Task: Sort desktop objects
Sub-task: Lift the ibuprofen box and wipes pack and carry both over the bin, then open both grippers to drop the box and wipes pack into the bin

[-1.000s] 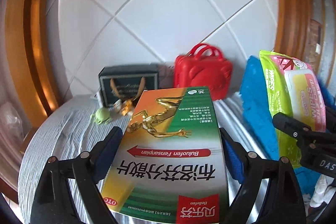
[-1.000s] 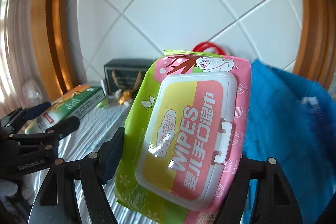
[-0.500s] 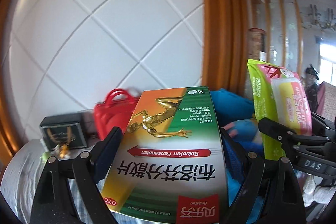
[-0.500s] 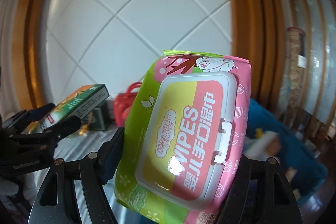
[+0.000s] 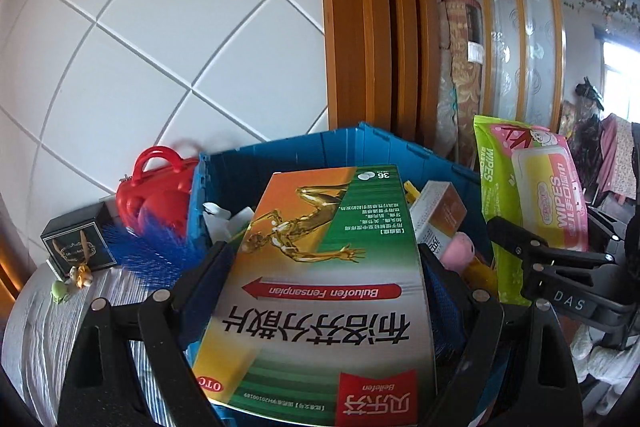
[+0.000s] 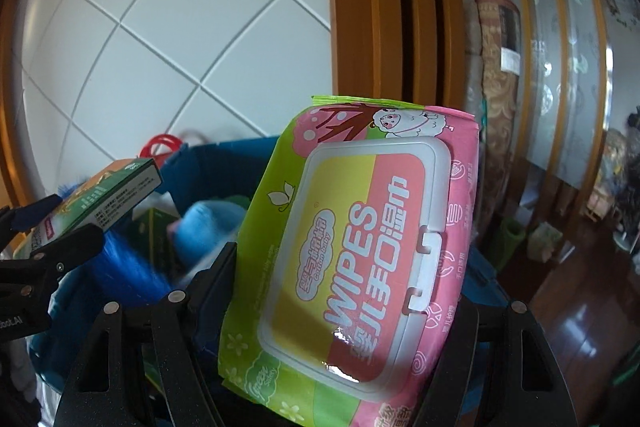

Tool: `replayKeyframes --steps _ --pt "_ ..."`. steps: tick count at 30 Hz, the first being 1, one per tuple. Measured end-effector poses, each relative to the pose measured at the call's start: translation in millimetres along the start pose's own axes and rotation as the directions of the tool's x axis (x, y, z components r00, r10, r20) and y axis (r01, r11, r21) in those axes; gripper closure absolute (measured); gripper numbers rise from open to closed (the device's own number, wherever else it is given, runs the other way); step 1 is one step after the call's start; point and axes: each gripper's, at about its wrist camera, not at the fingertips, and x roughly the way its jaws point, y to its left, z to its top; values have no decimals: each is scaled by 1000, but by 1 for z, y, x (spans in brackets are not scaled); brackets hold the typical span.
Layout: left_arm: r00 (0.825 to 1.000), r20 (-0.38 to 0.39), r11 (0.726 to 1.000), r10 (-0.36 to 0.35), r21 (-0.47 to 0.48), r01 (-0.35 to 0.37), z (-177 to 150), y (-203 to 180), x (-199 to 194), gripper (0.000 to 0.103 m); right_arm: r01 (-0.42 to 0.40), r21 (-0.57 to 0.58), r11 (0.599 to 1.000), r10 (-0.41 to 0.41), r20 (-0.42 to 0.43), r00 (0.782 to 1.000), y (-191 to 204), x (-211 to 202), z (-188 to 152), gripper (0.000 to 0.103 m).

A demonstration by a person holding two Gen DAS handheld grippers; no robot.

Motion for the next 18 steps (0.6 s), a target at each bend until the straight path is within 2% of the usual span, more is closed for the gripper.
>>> replayKeyframes --steps 6,14,16,18 --pt "998 -45 999 32 -3 -32 -2 -21 14 13 -55 7 998 55 -66 996 -15 29 -10 27" --pt "995 -67 997 77 10 -76 -2 -30 22 12 -55 -7 998 54 -93 994 -27 39 -12 24" --pt "995 -65 997 77 9 -77 -2 -29 21 11 -43 -7 999 42 -96 994 -27 41 -13 13" --pt "995 -49 996 85 7 -84 -1 -28 18 11 -54 7 999 54 -101 993 -30 43 -13 6"
